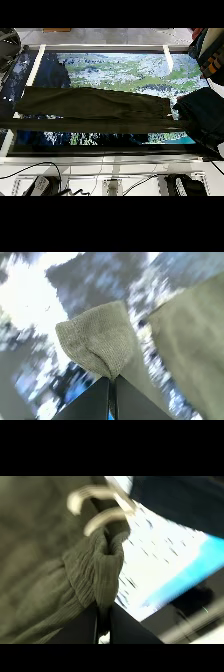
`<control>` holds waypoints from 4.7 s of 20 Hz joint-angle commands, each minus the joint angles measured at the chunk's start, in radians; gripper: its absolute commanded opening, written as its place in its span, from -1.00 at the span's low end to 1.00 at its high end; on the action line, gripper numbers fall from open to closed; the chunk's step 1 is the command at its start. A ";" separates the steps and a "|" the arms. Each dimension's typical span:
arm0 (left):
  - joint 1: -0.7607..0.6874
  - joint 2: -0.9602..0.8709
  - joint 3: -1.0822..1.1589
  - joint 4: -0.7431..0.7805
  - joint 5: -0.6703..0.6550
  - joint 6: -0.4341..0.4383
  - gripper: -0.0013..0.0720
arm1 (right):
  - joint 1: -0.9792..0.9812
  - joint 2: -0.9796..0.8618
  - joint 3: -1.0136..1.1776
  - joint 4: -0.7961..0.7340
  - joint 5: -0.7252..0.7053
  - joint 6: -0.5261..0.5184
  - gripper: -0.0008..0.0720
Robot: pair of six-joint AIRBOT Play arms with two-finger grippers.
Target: Fold the clothes and pants, and hang the long-sleeved shirts on hangers.
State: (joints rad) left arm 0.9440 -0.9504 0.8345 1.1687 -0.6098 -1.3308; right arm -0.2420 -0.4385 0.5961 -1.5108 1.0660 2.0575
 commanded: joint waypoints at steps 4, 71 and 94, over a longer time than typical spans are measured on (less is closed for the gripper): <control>-0.237 -0.178 0.144 -0.002 0.060 -0.029 -0.92 | 0.000 -0.205 0.006 0.183 -0.438 0.051 -0.87; -0.080 -0.581 0.068 -0.717 0.095 0.452 0.97 | 0.161 -0.862 0.391 0.385 -0.840 -0.177 0.91; -0.317 -0.615 0.336 -0.724 0.164 0.509 -0.92 | 0.171 -0.819 0.524 0.384 -0.669 -0.377 -0.87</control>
State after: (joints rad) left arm 0.6312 -1.6176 1.1294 0.4198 -0.3969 -0.8223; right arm -0.0769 -1.2640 1.0550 -1.1259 0.3164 1.7630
